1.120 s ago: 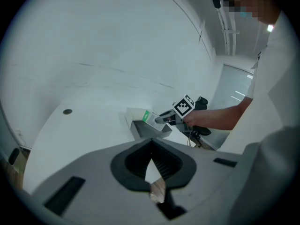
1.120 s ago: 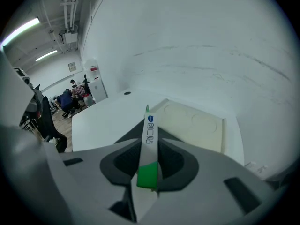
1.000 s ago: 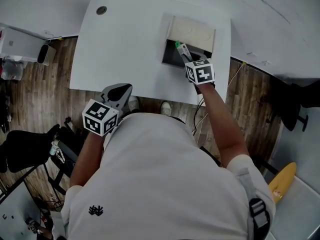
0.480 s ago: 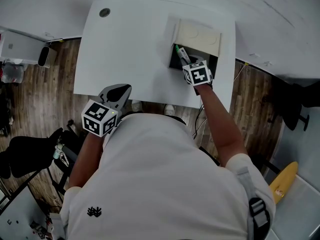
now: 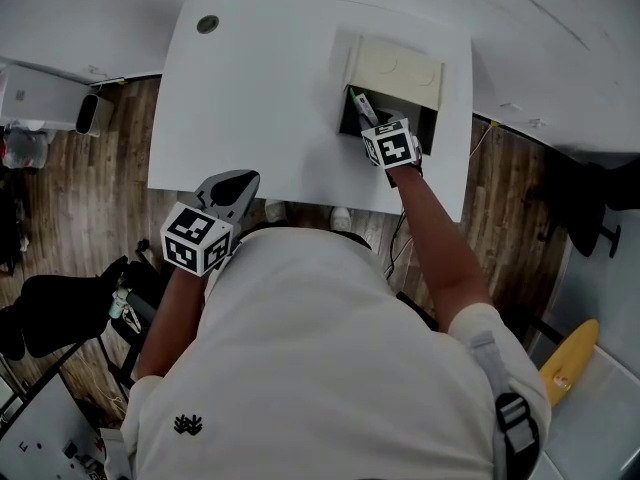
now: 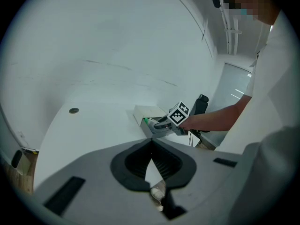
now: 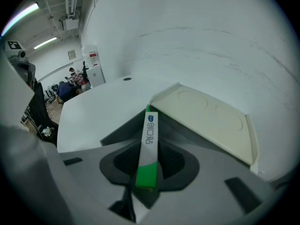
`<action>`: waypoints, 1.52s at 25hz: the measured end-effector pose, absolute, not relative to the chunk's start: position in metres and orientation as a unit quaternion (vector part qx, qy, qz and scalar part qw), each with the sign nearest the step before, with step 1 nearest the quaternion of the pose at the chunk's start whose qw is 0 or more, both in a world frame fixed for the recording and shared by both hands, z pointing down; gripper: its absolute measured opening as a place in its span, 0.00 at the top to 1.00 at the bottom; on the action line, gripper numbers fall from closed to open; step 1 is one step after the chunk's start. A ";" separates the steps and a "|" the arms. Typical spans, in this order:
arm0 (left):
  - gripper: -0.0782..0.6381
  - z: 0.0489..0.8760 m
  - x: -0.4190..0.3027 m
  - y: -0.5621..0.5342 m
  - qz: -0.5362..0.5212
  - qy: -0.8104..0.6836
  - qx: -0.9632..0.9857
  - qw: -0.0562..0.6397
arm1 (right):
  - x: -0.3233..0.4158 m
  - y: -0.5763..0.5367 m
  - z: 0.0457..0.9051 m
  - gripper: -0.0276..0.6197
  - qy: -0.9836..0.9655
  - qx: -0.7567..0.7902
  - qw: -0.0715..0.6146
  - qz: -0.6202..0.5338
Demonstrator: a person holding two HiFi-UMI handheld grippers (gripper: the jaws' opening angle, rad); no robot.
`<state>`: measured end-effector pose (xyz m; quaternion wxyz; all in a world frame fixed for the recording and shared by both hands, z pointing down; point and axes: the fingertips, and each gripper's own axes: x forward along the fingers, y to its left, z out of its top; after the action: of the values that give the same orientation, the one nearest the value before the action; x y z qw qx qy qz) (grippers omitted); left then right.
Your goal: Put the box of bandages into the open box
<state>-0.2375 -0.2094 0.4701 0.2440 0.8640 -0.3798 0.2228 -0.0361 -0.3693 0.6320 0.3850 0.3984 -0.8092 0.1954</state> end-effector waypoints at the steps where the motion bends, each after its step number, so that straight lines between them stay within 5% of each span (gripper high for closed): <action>1: 0.88 0.470 -0.237 -0.209 0.223 -0.379 0.864 0.245 | -0.036 -0.369 0.633 0.80 -0.810 0.397 0.385 0.194; 28: 0.88 0.469 -0.160 -0.199 0.217 -0.355 0.878 0.238 | -0.012 -0.326 0.570 0.73 -0.850 0.370 0.335 0.168; 38: 0.88 0.465 -0.126 -0.199 0.208 -0.352 0.882 0.234 | 0.009 -0.291 0.537 0.81 -0.867 0.367 0.294 0.166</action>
<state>-0.1260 -0.1985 0.4651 0.2338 0.8823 -0.3519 0.2076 0.0091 -0.2905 0.5372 0.2938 0.3666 -0.8671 0.1659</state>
